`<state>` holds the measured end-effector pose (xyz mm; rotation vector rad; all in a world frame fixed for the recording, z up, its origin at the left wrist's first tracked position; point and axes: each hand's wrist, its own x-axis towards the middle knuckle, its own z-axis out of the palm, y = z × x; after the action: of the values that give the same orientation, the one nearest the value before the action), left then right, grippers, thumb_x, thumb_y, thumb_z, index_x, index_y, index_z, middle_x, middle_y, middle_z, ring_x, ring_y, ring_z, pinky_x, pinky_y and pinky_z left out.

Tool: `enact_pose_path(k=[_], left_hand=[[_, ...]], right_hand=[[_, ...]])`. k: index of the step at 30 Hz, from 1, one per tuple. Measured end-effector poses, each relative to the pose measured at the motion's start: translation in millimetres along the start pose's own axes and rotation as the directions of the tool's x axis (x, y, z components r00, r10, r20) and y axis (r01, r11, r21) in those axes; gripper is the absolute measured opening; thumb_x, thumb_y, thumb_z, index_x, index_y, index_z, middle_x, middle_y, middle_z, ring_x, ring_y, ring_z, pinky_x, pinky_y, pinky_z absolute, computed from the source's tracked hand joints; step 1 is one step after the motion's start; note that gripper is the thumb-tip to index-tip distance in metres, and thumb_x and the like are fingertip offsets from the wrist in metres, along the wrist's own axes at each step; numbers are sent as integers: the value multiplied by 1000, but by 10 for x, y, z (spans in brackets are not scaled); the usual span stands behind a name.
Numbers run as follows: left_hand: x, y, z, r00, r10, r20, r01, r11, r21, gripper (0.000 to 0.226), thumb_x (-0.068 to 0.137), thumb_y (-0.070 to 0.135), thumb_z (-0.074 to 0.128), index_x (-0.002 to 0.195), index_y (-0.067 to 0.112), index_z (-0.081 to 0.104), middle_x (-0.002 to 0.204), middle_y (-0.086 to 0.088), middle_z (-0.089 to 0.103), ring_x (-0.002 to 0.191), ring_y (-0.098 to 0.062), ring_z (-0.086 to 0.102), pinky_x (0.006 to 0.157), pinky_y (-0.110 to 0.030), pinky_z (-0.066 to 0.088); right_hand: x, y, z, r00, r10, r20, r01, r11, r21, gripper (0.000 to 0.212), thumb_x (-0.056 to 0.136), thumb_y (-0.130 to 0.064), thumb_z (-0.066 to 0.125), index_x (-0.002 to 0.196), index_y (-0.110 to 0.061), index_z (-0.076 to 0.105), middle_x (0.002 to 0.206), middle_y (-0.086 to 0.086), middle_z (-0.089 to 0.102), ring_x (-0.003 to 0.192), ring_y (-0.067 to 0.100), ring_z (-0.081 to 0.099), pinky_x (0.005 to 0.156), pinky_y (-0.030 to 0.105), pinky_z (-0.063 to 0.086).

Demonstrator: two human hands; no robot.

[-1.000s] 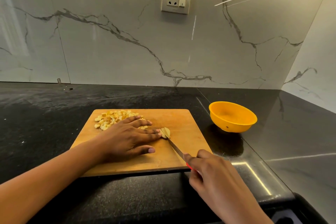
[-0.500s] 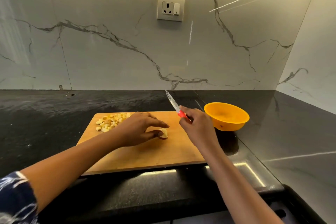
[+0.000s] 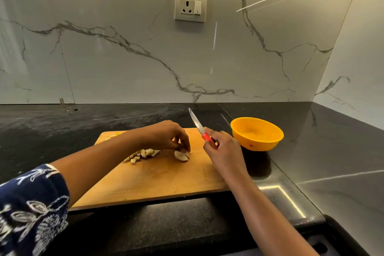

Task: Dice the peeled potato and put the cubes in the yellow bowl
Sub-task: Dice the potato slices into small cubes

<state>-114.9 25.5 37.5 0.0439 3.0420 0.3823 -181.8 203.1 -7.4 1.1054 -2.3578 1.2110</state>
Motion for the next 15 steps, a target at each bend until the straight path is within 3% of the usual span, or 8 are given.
enact_pose_path(k=[5, 10, 15], left_hand=[[119, -12, -53, 999, 9, 41, -5, 996, -88, 18, 89, 17, 62, 102, 25, 70, 98, 12, 64, 90, -5, 53, 86, -25, 44], [210, -3, -125, 988, 36, 148, -27, 998, -61, 19, 88, 20, 64, 97, 36, 69, 98, 19, 60, 97, -8, 52, 90, -31, 45], [271, 2, -116, 990, 27, 139, -25, 1000, -19, 20, 86, 22, 66, 105, 28, 70, 99, 16, 63, 95, -5, 54, 87, -24, 43]], right_hand=[[-1, 36, -18, 1000, 21, -18, -21, 1000, 6, 43, 93, -23, 59, 136, -22, 52, 94, -7, 56, 79, 4, 49, 63, 9, 37], [9, 53, -36, 998, 44, -34, -44, 999, 23, 46, 93, -21, 60, 138, -20, 50, 103, -3, 60, 85, 5, 52, 65, 9, 40], [11, 54, -43, 998, 47, -38, -46, 999, 29, 46, 93, -21, 60, 138, -20, 49, 98, -6, 56, 85, 6, 52, 65, 9, 41]])
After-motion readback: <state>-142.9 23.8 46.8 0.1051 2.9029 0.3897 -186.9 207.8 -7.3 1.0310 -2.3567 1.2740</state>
